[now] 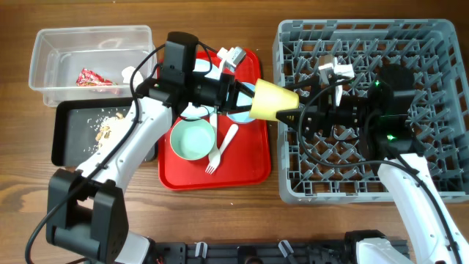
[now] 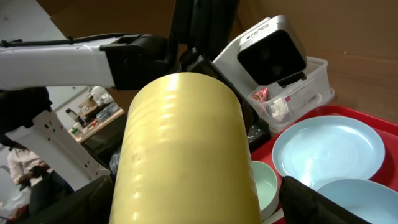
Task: Sort waste into correct bins and load items into the dishwasher rack
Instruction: 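Grasp the yellow cup with the right gripper and lift toward the rack, then lower the yellow cup into the grey rack and release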
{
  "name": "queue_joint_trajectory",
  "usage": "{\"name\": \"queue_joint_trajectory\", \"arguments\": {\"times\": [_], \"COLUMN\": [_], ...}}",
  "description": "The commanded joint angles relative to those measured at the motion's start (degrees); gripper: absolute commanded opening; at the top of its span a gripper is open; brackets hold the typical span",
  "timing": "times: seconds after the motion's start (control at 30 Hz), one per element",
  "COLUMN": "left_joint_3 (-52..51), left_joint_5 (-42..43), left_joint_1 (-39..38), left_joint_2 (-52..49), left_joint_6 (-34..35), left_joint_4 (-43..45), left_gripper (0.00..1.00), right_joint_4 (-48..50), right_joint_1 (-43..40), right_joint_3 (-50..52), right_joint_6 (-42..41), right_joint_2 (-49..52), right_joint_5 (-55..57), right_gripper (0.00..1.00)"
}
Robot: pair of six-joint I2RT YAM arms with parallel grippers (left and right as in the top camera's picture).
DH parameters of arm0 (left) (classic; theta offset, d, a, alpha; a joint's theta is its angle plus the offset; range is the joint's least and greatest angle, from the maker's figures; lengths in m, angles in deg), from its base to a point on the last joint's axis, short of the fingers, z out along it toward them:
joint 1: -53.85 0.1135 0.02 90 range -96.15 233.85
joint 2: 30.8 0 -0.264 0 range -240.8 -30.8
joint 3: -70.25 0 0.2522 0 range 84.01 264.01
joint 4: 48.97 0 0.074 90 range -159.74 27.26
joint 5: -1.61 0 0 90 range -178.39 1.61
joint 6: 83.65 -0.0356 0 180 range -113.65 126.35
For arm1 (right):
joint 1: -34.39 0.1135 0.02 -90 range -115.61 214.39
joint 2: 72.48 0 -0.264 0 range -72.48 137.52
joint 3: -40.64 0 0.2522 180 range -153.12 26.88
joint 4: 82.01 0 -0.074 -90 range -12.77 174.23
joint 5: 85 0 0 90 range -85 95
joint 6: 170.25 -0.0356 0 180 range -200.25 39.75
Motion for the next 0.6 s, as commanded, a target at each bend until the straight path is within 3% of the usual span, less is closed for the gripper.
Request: {"name": "queue_joint_trajectory", "arguments": {"times": [0.0, 0.13, 0.17, 0.2, 0.23, 0.3, 0.33, 0.43, 0.57], "left_joint_3": [0.3, 0.3, 0.3, 0.3, 0.3, 0.3, 0.3, 0.3, 0.3], "left_joint_5": [1.6, 1.0, -0.6, -3.1, -7.2, -15.5, -18.4, -31.1, -47.1], "left_joint_1": [-0.8, -0.7, -0.7, -0.7, -0.6, 0.7, 1.9, 7.8, 14.2], "left_joint_2": [-0.7, -0.7, -0.7, -0.7, -0.7, -0.7, -0.7, 0.5, 5.9], "left_joint_6": [0.5, 1.5, 1.5, 1.3, 1.1, -0.9, -2.2, -10.1, -16.8], "left_joint_4": [0.1, 0.2, 0.2, 0.2, 0.1, -1.4, -2.4, -10.7, -25.8], "left_gripper": [0.04, 0.08, 0.18, 0.22, 0.38, 0.44, 0.52, 0.60, 0.63], "right_joint_4": [0.3, 0.3, 0.3, 0.3, 0.2, -0.7, -3.3, -13.7, -33.5], "right_joint_1": [0.0, 0.0, 0.0, 0.0, 0.0, 0.0, 0.0, 0.0, 0.0], "right_joint_3": [-0.8, -0.8, -0.8, -0.8, -0.8, -0.8, -0.8, -0.9, -8.8], "right_joint_6": [-0.2, -1.2, -1.2, -1.2, -1.2, -1.2, -0.9, 2.5, 4.8], "right_joint_2": [0.5, 0.5, 0.5, 0.5, 0.5, 0.5, 0.5, 0.5, -1.4], "right_joint_5": [-1.4, -1.4, -1.4, -1.4, -1.4, 0.8, 5.7, 23.3, 45.5], "right_gripper": [0.75, 0.60, 0.57, 0.57, 0.57, 0.50, 0.50, 0.45, 0.21]}}
